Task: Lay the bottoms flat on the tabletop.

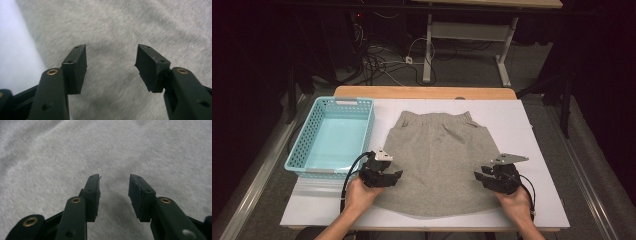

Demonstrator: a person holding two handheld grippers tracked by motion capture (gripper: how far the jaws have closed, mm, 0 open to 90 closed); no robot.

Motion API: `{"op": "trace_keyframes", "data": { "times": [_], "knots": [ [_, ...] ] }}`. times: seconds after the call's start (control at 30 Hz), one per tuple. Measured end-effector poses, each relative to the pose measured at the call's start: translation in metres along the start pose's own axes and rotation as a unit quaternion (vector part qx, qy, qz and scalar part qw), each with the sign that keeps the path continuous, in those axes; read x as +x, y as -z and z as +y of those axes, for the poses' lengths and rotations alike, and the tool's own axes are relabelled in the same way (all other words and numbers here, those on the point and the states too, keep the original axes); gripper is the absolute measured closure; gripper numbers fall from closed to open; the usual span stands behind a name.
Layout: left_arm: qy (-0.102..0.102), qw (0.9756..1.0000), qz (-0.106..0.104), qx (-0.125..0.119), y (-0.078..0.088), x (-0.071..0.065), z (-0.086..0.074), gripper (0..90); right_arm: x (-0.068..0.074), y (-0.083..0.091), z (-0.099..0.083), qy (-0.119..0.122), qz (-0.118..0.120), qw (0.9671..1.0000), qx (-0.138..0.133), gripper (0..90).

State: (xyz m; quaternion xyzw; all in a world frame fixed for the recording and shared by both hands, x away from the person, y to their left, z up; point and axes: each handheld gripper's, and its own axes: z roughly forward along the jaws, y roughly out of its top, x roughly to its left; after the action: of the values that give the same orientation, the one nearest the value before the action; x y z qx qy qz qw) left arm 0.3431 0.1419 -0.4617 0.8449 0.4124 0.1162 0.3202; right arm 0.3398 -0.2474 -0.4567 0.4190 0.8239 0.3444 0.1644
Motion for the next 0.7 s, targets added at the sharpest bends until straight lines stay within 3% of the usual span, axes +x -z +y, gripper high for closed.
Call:
{"op": "trace_keyframes", "data": {
  "times": [0.17, 0.3, 0.4, 0.57, 0.7],
  "knots": [
    [0.014, 0.9998, -0.003, -0.013, 0.005, 0.0, -0.013, 40.5, 0.001, 0.004, -0.008, -0.005, -0.001, 1.0, -0.002, 59.6],
    [0.008, 0.9999, 0.003, 0.006, 0.0, -0.001, -0.019, 42.5, 0.004, 0.004, -0.011, 0.003, -0.005, 1.0, 0.003, 59.0],
    [0.002, 0.9999, 0.007, 0.011, -0.003, -0.002, -0.02, 45.2, 0.006, 0.002, -0.01, 0.003, 0.006, 0.9999, 0.007, 62.8],
    [-0.009, 0.9999, -0.001, 0.014, -0.001, -0.007, -0.022, 67.2, 0.013, -0.003, -0.008, 0.021, 0.013, 0.9995, 0.02, 67.4],
    [-0.018, 0.9994, -0.006, 0.03, 0.004, -0.009, -0.024, 82.9, 0.016, -0.008, -0.009, 0.031, 0.016, 0.9988, 0.035, 76.3]
  ]
}}
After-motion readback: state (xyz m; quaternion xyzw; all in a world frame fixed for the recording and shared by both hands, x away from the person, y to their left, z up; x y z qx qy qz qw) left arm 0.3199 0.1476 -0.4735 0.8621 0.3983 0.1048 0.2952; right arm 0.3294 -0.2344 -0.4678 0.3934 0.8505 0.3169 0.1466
